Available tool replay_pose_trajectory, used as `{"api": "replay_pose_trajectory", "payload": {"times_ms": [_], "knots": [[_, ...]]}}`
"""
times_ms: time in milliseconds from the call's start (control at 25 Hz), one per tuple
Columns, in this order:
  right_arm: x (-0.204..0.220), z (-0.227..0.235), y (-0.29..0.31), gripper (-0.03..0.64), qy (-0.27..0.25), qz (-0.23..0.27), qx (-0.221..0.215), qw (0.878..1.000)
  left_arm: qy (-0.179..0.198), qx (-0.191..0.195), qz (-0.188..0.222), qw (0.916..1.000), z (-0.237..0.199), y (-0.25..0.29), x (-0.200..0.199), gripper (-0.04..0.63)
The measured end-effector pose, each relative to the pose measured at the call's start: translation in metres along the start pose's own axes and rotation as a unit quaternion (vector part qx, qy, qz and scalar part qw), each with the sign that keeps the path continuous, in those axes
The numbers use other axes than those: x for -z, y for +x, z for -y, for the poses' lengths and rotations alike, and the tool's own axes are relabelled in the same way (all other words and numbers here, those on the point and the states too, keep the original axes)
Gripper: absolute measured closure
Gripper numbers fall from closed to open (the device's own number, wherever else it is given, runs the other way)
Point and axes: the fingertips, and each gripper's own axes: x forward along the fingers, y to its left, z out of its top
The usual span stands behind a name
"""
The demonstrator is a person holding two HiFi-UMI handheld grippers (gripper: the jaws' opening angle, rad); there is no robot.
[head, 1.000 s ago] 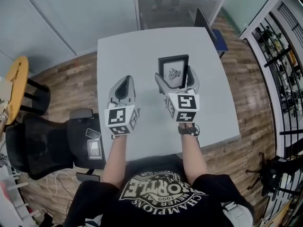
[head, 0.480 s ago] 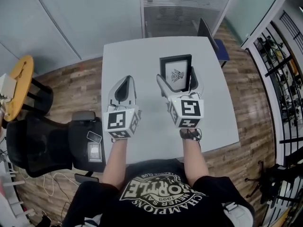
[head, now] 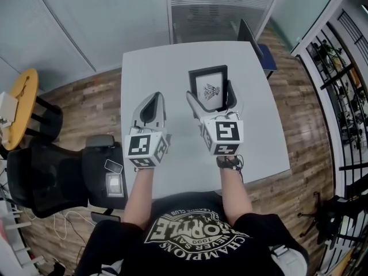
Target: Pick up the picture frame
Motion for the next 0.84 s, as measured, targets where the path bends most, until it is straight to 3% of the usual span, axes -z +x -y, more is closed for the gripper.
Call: {"api": "replay_pose_trajectory", "payload": {"times_ms": [120, 400, 840], "knots": [[0.007, 0.000, -0.002, 0.095, 0.000, -0.006, 0.001, 1.000, -0.002, -0.014, 0.000, 0.9999, -0.010, -0.002, 0.012, 0.592], [0.004, 0.009, 0.001, 0.097, 0.005, 0.001, 0.013, 1.000, 0.048, -0.037, 0.015, 0.9980, -0.010, 0.004, -0.006, 0.592], [0.005, 0.007, 0.006, 0.098, 0.006, 0.002, 0.014, 1.000, 0.047, -0.034, 0.009, 0.9983, -0.010, 0.004, -0.004, 0.592]]}}
